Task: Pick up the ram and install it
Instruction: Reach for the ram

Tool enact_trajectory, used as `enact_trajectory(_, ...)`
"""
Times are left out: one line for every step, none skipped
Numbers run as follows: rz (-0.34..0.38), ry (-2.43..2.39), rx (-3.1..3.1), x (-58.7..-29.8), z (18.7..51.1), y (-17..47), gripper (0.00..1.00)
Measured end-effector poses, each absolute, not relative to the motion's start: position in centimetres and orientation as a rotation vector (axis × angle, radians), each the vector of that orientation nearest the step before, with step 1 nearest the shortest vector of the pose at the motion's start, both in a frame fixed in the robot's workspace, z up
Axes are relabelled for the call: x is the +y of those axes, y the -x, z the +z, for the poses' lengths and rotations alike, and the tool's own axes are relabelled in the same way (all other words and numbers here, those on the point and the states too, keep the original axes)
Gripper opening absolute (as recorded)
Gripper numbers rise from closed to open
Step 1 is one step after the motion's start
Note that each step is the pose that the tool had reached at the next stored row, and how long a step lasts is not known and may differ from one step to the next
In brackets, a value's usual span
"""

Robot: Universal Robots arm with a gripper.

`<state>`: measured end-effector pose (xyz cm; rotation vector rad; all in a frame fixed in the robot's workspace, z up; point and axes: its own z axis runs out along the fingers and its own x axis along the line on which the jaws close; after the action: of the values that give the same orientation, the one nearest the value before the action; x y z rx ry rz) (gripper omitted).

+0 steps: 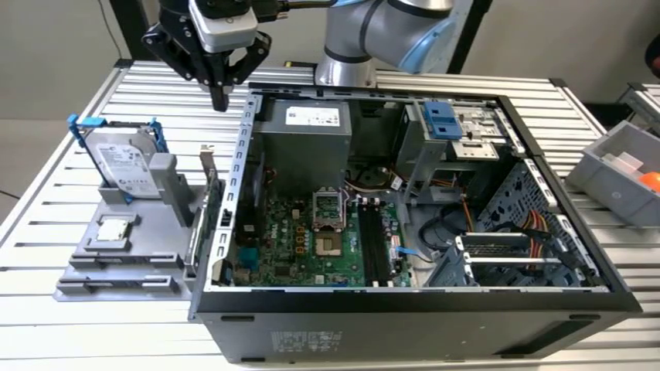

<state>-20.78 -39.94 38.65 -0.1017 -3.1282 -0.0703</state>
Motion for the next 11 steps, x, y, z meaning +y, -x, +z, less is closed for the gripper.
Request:
enact_trajectory(-0.07, 0.101, -3.128, -39.95, 38.65, 20.88, 0.0)
enact_trajectory(-0.07, 0.101, -3.128, -39.94, 38.65, 20.98, 0.0)
enact_trajectory(-0.07, 0.101, -3.128, -39.95, 38.64, 21.06, 0.0)
enact_trajectory(-0.07, 0.101, -3.128, -39.95, 38.64, 21.15, 0.0)
enact_trajectory(-0.07, 0.101, -3.128, -39.95, 38.63, 21.24, 0.0)
enact_trajectory(-0.07, 0.101, -3.128, -39.95, 38.63, 21.35, 0.0)
enact_trajectory(-0.07, 0.101, -3.128, -39.95, 38.63, 21.45, 0.0)
enact_trajectory(-0.07, 0.101, -3.128, -39.95, 38.62, 21.54, 0.0)
enact_trajectory(-0.07, 0.1, -3.128, -39.95, 38.62, 21.63, 0.0)
enact_trajectory(-0.07, 0.1, -3.128, -39.95, 38.61, 21.71, 0.0)
enact_trajectory(-0.07, 0.1, -3.128, -39.95, 38.61, 21.78, 0.0)
